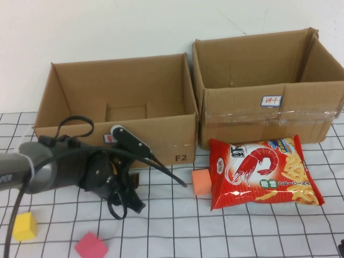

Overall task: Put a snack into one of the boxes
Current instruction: Pick up the biscuit, then place the biscuit in the biscuit box

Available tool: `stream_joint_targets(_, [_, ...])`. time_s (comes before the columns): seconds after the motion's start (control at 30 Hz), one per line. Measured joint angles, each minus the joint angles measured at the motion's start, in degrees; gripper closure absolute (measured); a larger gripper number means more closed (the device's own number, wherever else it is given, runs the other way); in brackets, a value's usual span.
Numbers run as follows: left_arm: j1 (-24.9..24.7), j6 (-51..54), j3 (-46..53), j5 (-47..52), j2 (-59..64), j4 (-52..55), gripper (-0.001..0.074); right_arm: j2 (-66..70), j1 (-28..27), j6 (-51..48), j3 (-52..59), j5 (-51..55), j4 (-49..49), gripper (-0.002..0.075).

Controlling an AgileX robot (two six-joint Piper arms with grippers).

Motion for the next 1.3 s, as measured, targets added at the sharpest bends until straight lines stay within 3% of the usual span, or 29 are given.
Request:
stream_joint_targets(0.3, [0.2,0.0,0.6,9.4,-6.4,-4.6,0.0620,0.0,0.0,-1.5,0.0,0.0,1.2,0.0727])
stream_joint_targets(0.47, [-0.3,5.6,0.6,12.9,-12.0,-15.0,0.0620,0.0,0.0,-2.4,0.0,0.0,2.3,0.0727])
stream_joint_targets(0.67, [-4.4,17.7,-2.0,13.3,-17.2,-31.2,0.0624,0.0,0.0,-2.9,0.0,0.0,3.1,0.0727])
stream_joint_targets(0.97, [-7.0,22.9,-24.5,9.6,-12.3,-44.3,0.0631,0.0,0.0,-3.4,0.0,0.0,4.1,0.0727])
stream_joint_targets(1.2, [-7.1,24.5,-47.0,7.1,3.7,-48.0,0.0628,0.0,0.0,-3.4,0.0,0.0,4.8,0.0727])
stream_joint_targets(1.27, [-7.1,25.4,-51.9,7.3,8.4,-48.2,0.0569,0.0,0.0,-3.4,0.0,0.0,4.8,0.0727])
stream_joint_targets(1.3, [-7.1,25.8,-54.2,7.6,10.8,-48.2,0.0482,0.0,0.0,-3.4,0.0,0.0,4.8,0.0727])
